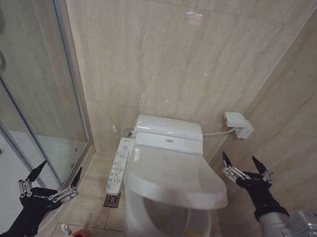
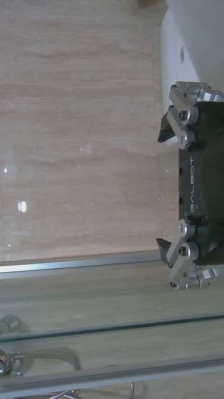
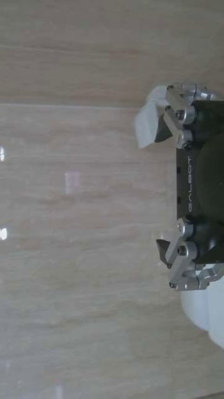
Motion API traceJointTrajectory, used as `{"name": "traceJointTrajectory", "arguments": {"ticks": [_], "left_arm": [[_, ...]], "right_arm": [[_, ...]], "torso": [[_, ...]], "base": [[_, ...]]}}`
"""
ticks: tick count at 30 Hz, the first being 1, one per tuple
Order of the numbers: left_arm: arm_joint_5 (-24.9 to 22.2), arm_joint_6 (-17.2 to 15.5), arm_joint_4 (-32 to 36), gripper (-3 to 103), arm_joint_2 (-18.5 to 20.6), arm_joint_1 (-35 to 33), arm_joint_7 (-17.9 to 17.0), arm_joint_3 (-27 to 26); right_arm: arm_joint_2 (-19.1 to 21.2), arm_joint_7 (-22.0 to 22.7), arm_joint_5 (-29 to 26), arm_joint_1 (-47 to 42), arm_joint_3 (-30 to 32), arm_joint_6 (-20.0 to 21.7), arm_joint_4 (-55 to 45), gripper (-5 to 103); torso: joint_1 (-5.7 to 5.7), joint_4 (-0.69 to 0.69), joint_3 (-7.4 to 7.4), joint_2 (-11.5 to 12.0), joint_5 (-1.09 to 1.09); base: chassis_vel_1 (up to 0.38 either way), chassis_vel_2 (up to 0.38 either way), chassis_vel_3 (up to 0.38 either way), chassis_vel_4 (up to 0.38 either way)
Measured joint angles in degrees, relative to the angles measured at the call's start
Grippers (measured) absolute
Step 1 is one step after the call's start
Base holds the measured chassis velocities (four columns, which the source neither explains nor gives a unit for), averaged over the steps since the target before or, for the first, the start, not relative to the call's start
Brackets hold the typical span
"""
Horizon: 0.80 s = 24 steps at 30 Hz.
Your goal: Open the toilet lid, clean the toilet bowl with a toilet brush, close the toilet lid, and flush.
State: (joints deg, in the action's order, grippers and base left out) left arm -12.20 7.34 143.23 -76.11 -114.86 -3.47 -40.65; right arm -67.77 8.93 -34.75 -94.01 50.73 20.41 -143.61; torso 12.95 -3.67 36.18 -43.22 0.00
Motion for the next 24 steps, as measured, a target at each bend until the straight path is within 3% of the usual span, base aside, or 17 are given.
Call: {"name": "traceJointTrajectory", "arguments": {"ticks": [8,24], "left_arm": [[0.0,0.0,0.0,100,0.0,0.0,0.0,0.0],[0.0,0.0,0.0,100,0.0,0.0,0.0,0.0]], "right_arm": [[-4.1,-0.73,1.6,-4.16,0.62,0.06,0.07,100],[-12.63,-6.29,11.0,-7.2,-5.48,-5.52,0.29,100]], "torso": [[0.0,-0.01,0.0,0.0,0.0],[0.0,-0.01,0.0,0.0,0.0]], "base": [[0.0,0.0,0.0,0.0],[0.0,0.0,0.0,0.0]]}}
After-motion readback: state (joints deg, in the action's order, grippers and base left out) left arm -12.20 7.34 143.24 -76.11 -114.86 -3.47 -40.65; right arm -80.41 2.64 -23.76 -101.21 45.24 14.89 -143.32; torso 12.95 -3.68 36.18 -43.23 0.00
